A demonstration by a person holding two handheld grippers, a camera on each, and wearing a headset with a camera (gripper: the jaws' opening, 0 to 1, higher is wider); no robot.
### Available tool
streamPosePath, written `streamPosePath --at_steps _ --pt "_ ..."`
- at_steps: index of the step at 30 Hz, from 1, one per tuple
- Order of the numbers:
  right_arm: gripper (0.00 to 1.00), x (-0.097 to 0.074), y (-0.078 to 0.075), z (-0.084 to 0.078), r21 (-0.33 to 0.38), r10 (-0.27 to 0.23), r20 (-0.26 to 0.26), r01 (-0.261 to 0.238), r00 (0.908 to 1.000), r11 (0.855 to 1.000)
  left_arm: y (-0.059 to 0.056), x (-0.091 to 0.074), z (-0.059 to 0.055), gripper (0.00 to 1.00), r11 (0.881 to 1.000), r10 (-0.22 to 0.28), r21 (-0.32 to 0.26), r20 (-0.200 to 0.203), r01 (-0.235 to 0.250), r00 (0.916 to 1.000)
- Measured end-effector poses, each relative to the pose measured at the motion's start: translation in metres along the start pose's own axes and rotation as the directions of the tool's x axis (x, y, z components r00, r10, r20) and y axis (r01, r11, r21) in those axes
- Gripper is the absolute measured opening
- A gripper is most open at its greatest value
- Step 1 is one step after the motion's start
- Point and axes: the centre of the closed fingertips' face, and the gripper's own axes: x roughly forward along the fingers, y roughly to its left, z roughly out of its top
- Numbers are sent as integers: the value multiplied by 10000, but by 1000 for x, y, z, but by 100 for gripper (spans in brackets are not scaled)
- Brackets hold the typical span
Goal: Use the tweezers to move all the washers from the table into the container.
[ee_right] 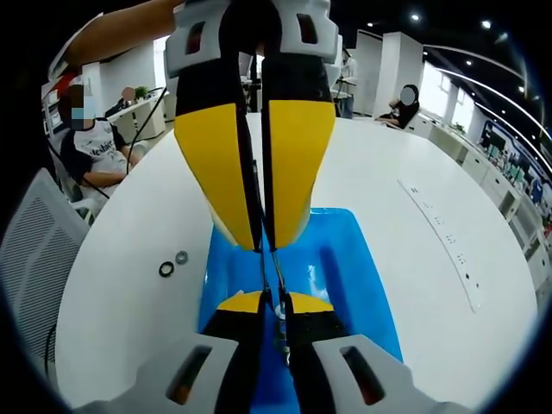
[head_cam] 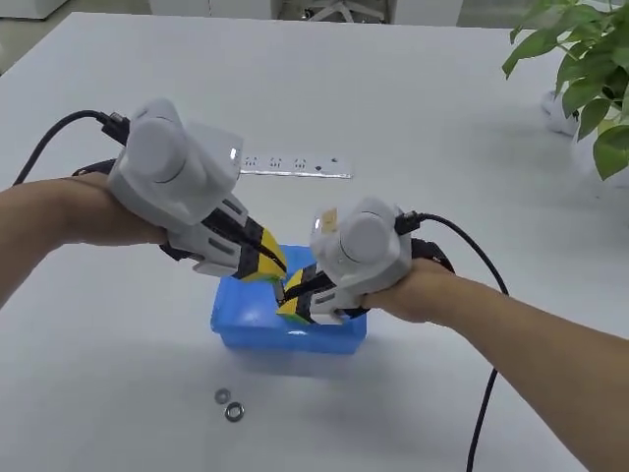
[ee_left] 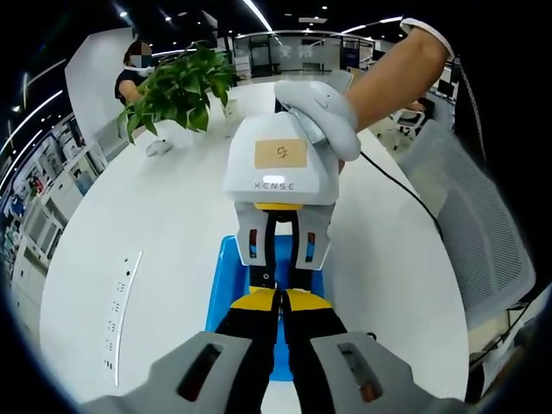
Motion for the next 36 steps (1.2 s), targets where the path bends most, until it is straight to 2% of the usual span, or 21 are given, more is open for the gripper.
streamPosePath --at_steps 19,32,36 --pt "11 -17 7 20 -169 -333 174 336 9993 9993 -10 -21 16 6 9995 247 210 21 -248 9997" --pt "11 -29 20 35 -304 -550 277 559 9981 9980 -23 -35 27 6 9985 398 365 29 -399 9992" --pt "11 -30 26 37 -323 -565 313 575 9979 9978 -31 -39 29 6 9982 397 446 -48 -394 9992"
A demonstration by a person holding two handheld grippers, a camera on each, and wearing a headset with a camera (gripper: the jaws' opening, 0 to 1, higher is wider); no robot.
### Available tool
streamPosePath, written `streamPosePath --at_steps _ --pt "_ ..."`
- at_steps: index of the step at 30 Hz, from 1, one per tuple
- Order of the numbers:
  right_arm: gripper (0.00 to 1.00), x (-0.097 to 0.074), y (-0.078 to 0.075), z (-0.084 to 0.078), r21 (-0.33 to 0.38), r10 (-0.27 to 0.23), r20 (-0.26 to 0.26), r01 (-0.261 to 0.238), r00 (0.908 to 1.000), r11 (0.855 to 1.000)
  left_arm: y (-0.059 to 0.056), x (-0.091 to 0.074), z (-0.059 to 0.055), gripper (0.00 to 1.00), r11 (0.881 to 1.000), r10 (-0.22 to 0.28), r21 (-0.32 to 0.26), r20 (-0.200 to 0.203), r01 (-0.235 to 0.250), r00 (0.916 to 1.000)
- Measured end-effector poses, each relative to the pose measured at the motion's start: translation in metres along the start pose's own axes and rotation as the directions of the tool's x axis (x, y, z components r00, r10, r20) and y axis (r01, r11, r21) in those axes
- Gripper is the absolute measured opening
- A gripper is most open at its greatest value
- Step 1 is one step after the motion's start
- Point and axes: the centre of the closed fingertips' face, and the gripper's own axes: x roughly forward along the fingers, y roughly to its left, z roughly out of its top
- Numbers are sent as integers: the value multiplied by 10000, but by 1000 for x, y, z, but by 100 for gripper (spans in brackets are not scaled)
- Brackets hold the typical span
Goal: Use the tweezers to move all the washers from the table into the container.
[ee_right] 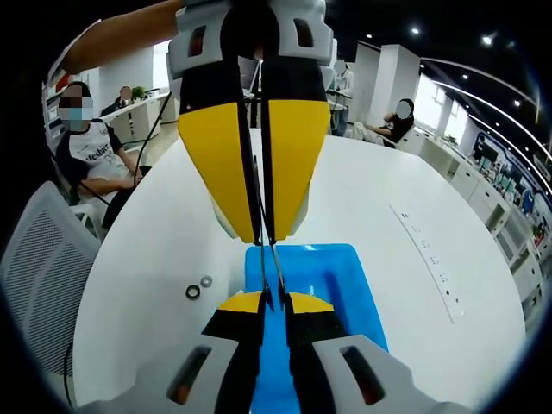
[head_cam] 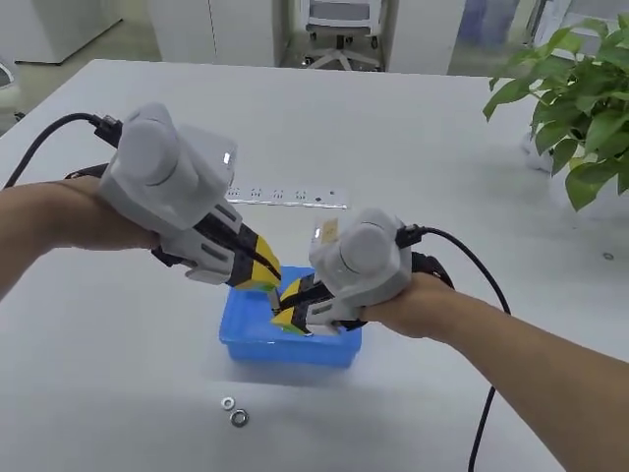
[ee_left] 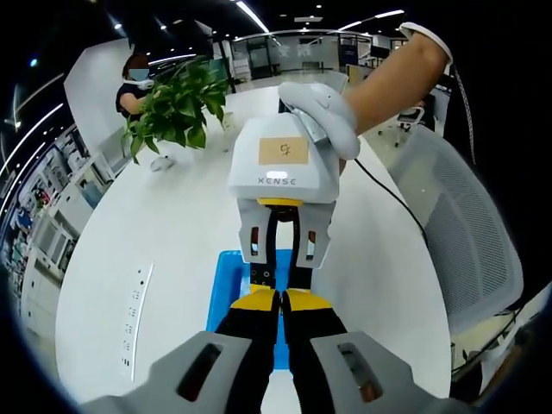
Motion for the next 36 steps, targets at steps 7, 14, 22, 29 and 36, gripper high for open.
streamPosePath --at_steps 7,14,22,29,36 --pt "11 2 13 7 -40 39 89 -38 10000 10000 -13 -7 -1 6 10000 17 -12 -44 -17 10000" --pt "11 6 29 9 -19 167 146 -167 9998 9999 -27 -10 -6 6 9998 -15 -176 -100 13 9999" --pt "11 11 46 8 13 344 176 -344 9993 9994 -43 -10 -12 6 9995 -106 -297 -191 100 9998" --pt "11 18 58 5 50 536 157 -536 9984 9985 -54 -8 -20 6 9988 -180 -453 -254 169 9995" --pt "11 26 70 2 179 725 193 -729 9972 9972 -64 -5 -28 6 9979 -262 -597 -314 243 9992"
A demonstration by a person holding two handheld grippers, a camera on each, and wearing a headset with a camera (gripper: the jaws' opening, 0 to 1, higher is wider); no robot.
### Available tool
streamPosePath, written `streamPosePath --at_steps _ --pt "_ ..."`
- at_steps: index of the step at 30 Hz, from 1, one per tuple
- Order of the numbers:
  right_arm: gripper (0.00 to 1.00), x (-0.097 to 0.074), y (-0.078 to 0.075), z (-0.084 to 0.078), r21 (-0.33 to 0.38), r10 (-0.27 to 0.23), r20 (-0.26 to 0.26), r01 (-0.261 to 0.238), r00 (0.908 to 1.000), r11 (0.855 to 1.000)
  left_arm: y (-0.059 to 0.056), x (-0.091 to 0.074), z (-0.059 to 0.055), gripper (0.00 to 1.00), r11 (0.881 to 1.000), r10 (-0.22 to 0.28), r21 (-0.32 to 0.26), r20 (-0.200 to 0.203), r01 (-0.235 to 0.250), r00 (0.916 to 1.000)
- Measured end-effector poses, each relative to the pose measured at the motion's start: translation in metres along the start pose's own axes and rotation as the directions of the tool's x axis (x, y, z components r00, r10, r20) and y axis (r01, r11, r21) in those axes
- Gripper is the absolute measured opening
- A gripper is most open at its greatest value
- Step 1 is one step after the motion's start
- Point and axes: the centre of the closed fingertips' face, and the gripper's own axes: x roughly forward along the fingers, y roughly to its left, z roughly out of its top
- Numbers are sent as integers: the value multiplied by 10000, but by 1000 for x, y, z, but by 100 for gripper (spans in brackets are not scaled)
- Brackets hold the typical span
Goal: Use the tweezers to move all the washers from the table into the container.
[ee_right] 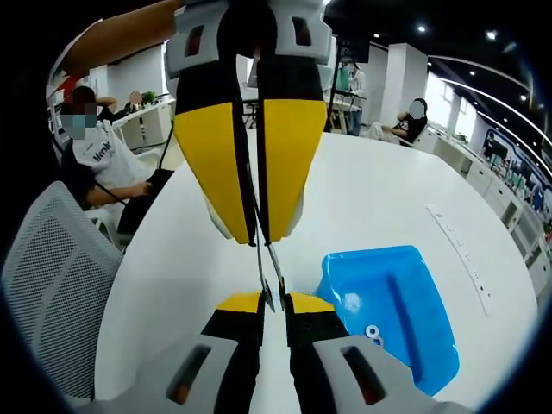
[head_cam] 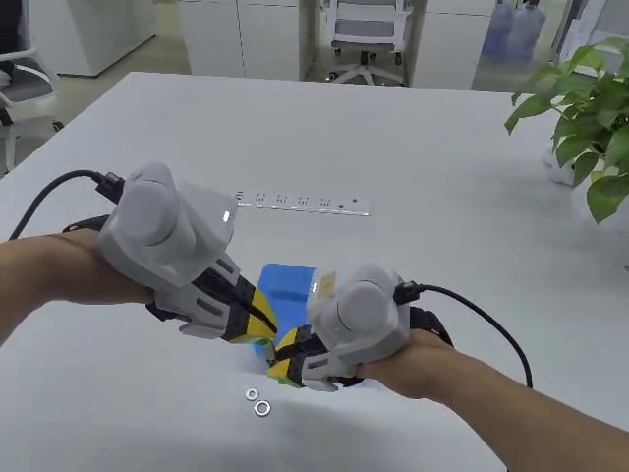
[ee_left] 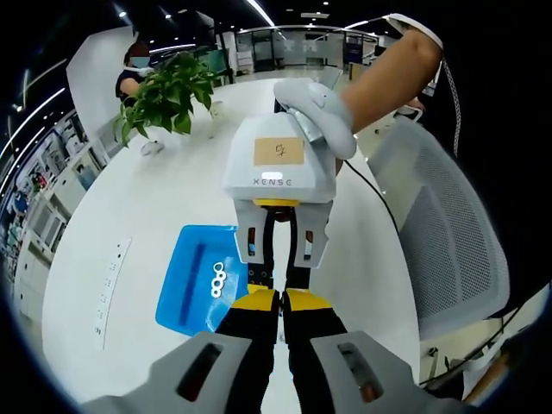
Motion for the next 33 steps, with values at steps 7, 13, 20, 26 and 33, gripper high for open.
streamPosePath --at_steps 7,13,20,26,33 --pt "11 9 12 -7 136 213 -52 -212 9998 9997 -9 6 -9 6 9996 -166 -210 -50 165 9998" --pt "11 16 20 -10 154 328 -97 -327 9994 9993 -16 10 -15 6 9989 -326 -343 -81 323 9994" --pt "12 22 28 -12 206 464 -110 -462 9989 9987 -23 12 -21 6 9978 -380 -538 -59 376 9993" --pt "12 27 32 -15 197 571 -165 -567 9982 9982 -26 14 -26 6 9969 -420 -664 -72 415 9991" --pt "12 29 32 -16 260 548 -120 -545 9984 9982 -27 15 -27 6 9963 -457 -727 -57 452 9989"
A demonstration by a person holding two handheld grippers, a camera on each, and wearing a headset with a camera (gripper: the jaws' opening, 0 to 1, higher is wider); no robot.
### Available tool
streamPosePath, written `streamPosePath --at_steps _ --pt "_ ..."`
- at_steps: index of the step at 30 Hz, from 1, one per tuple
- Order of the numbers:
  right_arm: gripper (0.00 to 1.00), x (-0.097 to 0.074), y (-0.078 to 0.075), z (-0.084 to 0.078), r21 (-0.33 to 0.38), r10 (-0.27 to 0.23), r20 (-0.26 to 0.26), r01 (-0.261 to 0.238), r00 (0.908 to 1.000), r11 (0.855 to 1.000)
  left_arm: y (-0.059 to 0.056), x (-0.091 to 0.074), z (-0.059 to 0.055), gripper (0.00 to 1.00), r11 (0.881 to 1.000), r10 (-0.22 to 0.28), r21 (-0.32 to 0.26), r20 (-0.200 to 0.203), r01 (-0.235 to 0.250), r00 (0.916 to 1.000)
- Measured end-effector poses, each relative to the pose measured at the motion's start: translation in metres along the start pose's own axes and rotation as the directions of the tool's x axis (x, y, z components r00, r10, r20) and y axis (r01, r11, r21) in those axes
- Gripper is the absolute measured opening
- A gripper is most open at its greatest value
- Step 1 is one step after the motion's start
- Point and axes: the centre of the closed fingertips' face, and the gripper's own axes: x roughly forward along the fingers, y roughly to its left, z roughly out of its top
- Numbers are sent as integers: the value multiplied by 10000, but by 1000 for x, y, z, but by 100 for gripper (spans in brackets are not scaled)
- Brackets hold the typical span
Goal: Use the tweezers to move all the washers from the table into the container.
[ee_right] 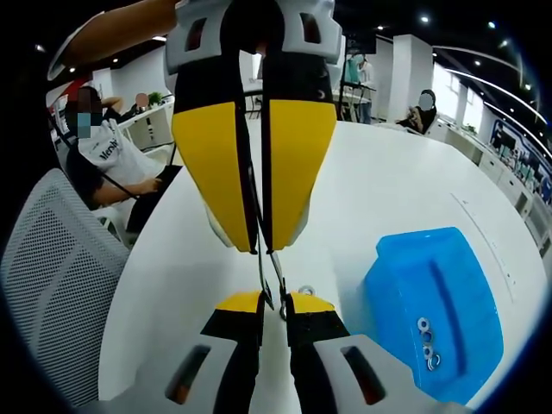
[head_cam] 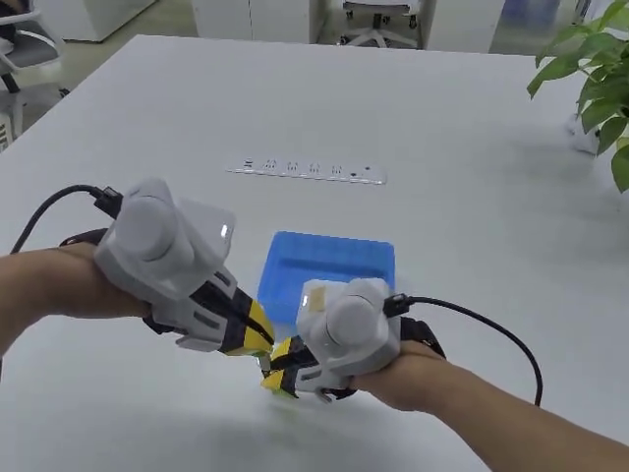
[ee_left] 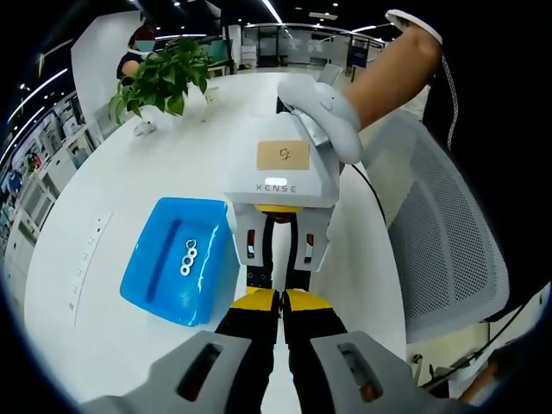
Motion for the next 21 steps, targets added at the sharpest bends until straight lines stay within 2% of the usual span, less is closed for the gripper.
streamPosePath --at_steps 21 --pt "10 2 -4 -6 158 -79 -12 79 10000 9998 9 5 -3 6 10000 57 -23 -26 -57 10000"
